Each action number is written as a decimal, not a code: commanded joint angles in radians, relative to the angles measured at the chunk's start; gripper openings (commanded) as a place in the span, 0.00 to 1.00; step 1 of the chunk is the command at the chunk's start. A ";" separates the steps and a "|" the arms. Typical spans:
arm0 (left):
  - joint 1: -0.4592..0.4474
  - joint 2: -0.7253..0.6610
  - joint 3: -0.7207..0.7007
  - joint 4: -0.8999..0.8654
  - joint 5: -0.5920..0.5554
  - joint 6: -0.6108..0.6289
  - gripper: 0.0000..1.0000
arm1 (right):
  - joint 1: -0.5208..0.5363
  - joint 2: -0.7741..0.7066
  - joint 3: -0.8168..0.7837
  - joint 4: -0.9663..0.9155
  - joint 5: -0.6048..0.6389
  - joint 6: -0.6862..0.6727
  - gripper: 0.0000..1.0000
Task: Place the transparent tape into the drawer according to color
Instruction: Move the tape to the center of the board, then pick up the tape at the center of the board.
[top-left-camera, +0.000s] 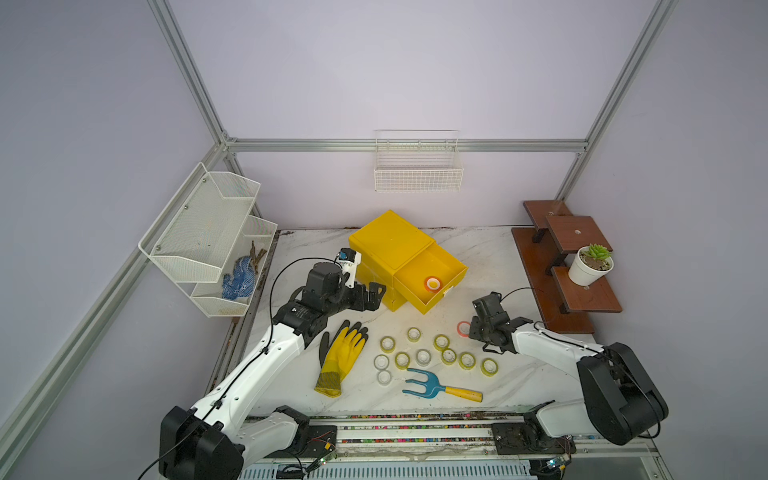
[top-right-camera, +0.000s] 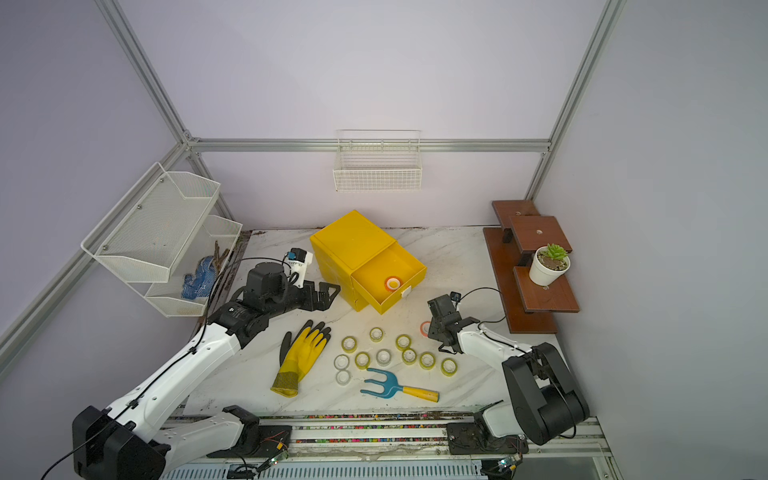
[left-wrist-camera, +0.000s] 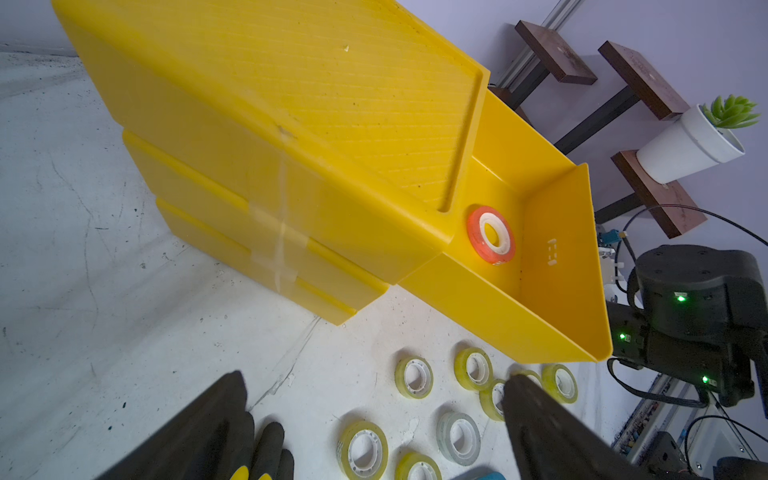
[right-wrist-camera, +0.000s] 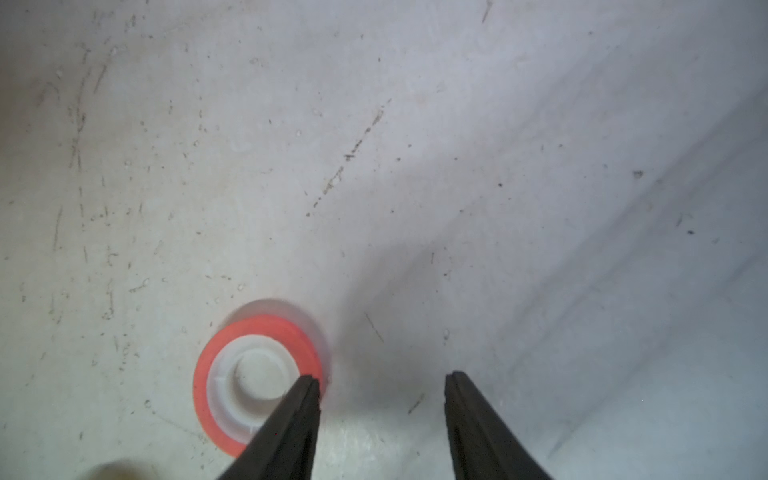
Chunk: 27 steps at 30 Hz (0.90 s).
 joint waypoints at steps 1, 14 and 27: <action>-0.004 -0.025 0.029 0.013 0.002 0.014 1.00 | 0.000 -0.056 0.024 -0.044 -0.035 -0.029 0.62; -0.005 -0.033 0.028 0.012 -0.003 0.016 1.00 | -0.002 -0.030 0.080 -0.085 -0.237 -0.151 0.85; -0.006 -0.033 0.027 0.012 -0.006 0.015 1.00 | -0.001 0.116 0.104 -0.013 -0.213 -0.160 0.85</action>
